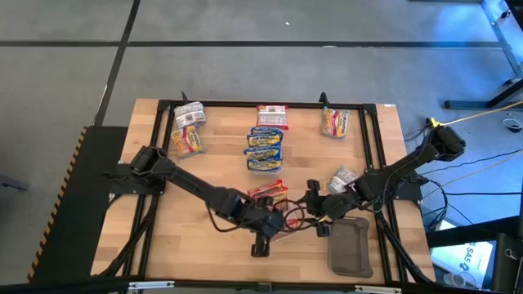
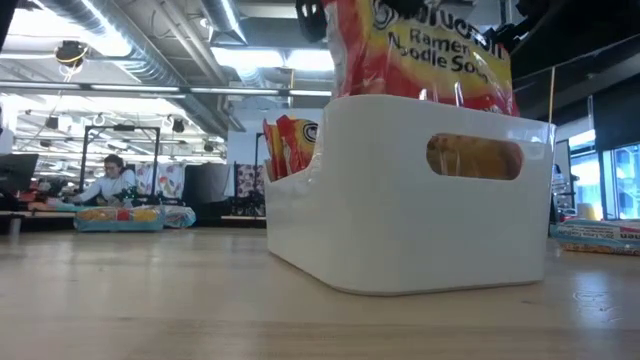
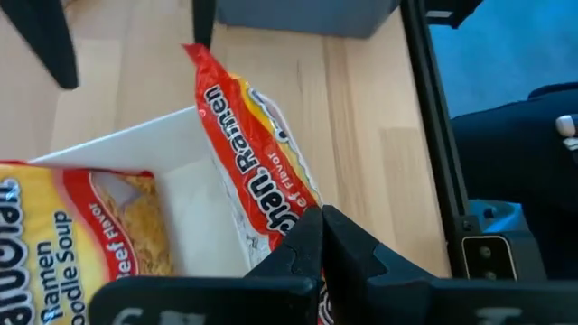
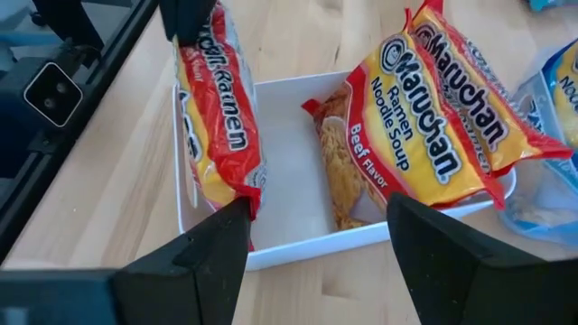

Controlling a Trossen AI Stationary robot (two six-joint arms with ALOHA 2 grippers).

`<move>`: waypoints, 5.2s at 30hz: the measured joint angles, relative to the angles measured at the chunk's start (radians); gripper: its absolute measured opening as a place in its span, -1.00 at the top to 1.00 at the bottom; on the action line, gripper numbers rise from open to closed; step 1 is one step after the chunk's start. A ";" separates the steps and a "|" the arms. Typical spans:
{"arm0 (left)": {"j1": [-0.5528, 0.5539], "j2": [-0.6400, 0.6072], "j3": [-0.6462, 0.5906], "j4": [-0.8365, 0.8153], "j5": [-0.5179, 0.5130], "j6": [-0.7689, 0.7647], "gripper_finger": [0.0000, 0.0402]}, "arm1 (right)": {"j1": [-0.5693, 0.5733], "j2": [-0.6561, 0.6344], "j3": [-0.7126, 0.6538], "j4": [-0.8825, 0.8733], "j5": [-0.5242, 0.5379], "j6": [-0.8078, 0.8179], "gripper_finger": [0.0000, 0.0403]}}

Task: Sort Maruchan noodles
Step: Put the red noodle pack into the white bin

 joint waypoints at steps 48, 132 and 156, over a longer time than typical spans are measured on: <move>0.201 -0.490 -0.609 0.227 -0.061 0.114 0.47 | -0.631 -0.091 0.006 -0.124 0.010 -0.205 -0.19; 0.541 -0.590 -0.921 0.554 0.005 0.241 0.47 | -1.079 0.549 0.534 -0.827 -0.377 -0.314 1.00; 0.514 -0.589 -0.921 0.574 -0.042 0.237 0.47 | -1.302 0.312 0.320 -0.674 -0.635 -0.365 -0.32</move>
